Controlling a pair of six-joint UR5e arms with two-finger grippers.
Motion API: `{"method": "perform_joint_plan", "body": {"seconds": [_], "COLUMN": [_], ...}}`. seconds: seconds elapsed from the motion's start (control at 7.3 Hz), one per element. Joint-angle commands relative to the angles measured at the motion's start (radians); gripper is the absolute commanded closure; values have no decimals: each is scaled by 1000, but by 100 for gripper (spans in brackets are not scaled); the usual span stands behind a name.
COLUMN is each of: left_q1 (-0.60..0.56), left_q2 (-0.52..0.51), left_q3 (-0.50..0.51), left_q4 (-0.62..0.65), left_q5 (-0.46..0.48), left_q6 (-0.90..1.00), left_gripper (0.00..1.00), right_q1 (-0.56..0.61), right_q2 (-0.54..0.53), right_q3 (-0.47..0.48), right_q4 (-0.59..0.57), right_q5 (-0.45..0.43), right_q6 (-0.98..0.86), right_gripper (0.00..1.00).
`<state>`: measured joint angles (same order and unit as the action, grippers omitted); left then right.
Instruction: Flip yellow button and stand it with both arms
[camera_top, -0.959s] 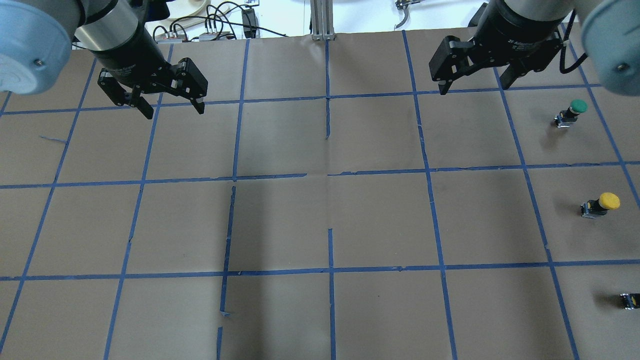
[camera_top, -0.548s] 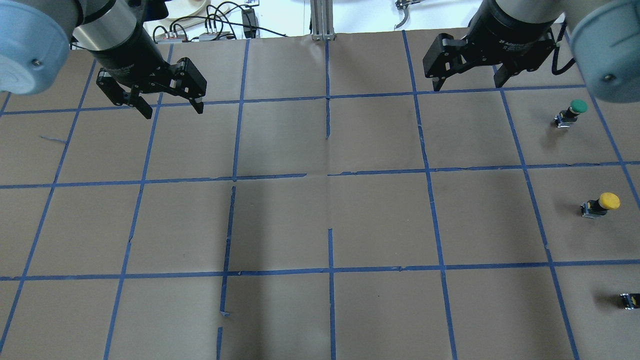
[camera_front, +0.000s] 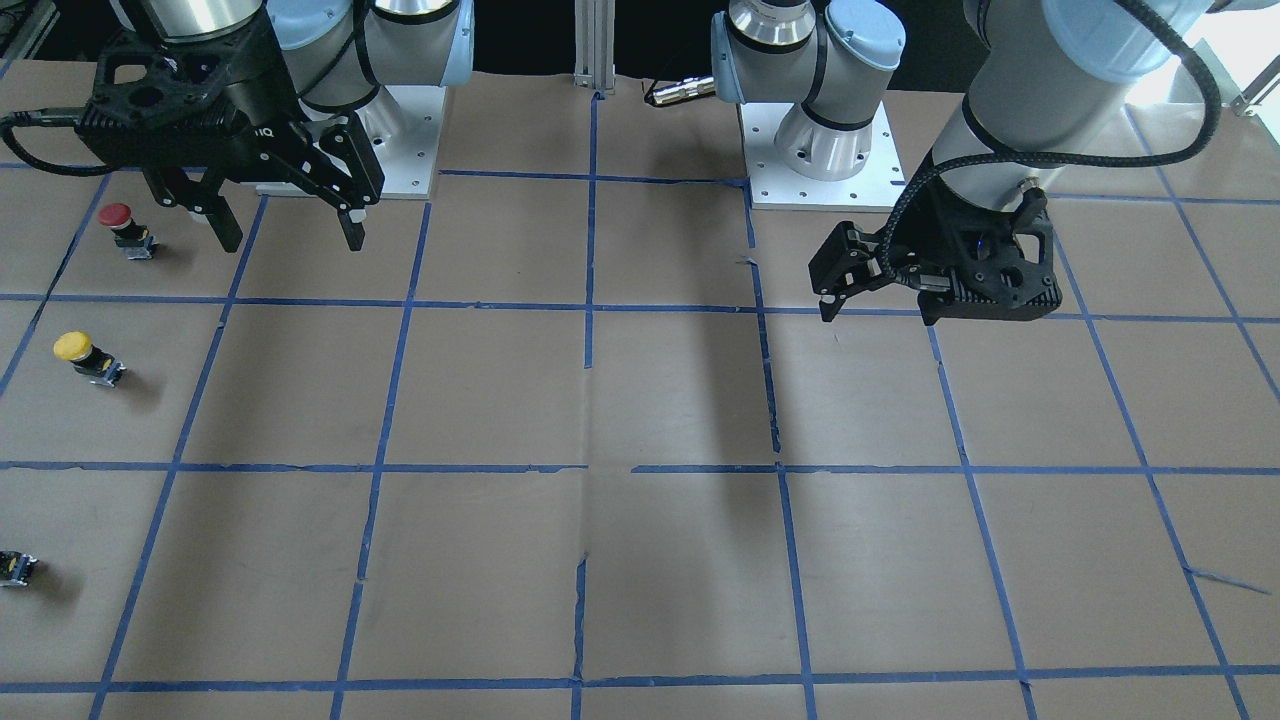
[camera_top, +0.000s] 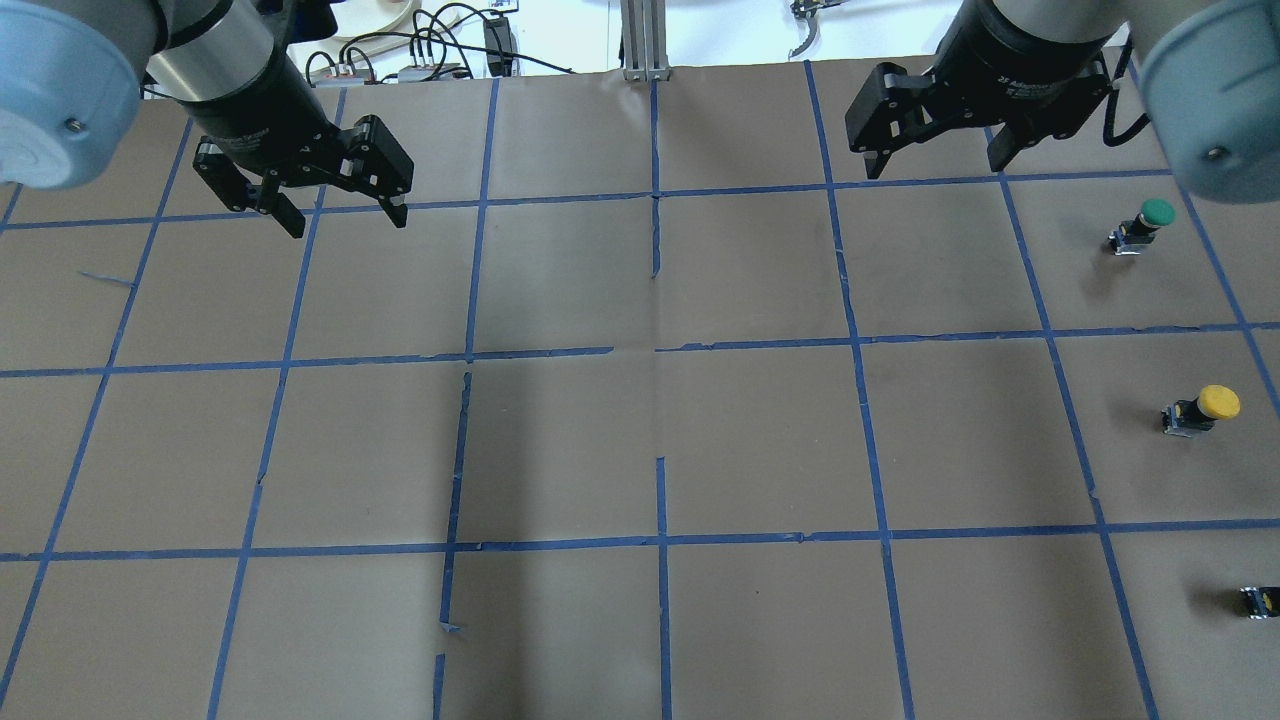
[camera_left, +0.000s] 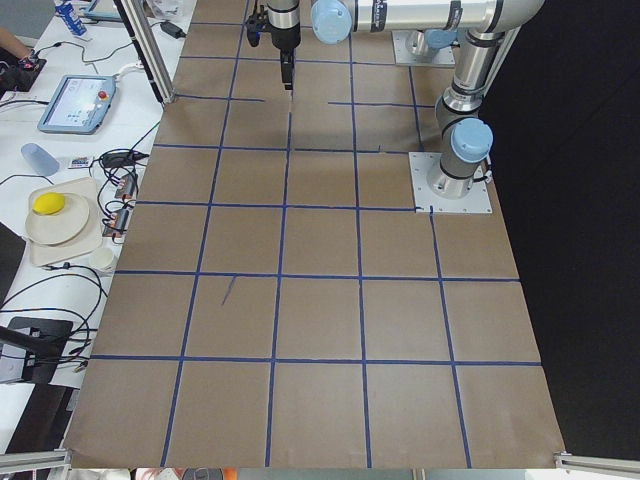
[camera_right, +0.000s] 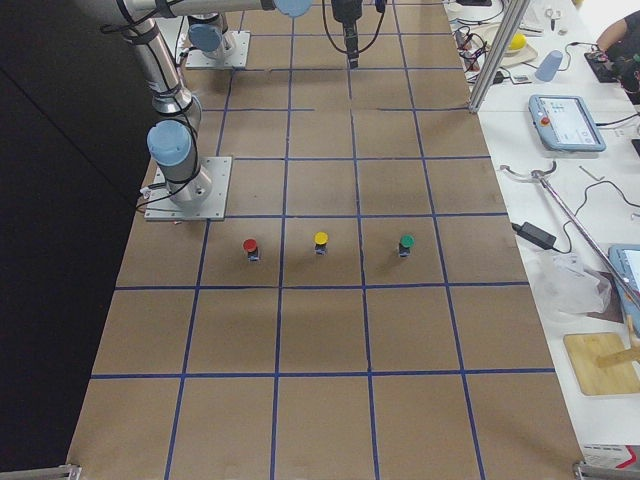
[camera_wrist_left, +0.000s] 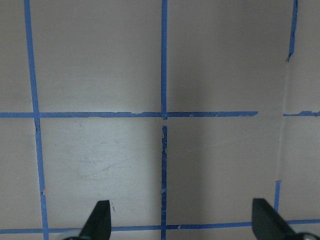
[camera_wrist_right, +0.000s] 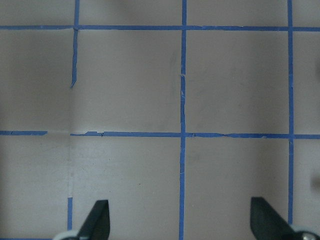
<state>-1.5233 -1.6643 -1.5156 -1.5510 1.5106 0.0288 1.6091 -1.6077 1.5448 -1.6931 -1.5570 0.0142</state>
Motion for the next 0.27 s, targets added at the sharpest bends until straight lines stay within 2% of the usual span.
{"method": "perform_joint_plan", "body": {"seconds": [0.0, 0.14], "left_q1": [0, 0], "left_q2": [0, 0], "left_q3": [0, 0], "left_q4": [0, -1], "left_q5": [0, 0], "left_q6": [-1, -1], "left_gripper": [0, 0], "right_q1": [0, 0], "right_q2": [0, 0], "right_q3": [0, 0], "right_q4": [0, 0], "right_q5": [0, 0], "right_q6": [0, -2], "right_gripper": [0, 0]}}
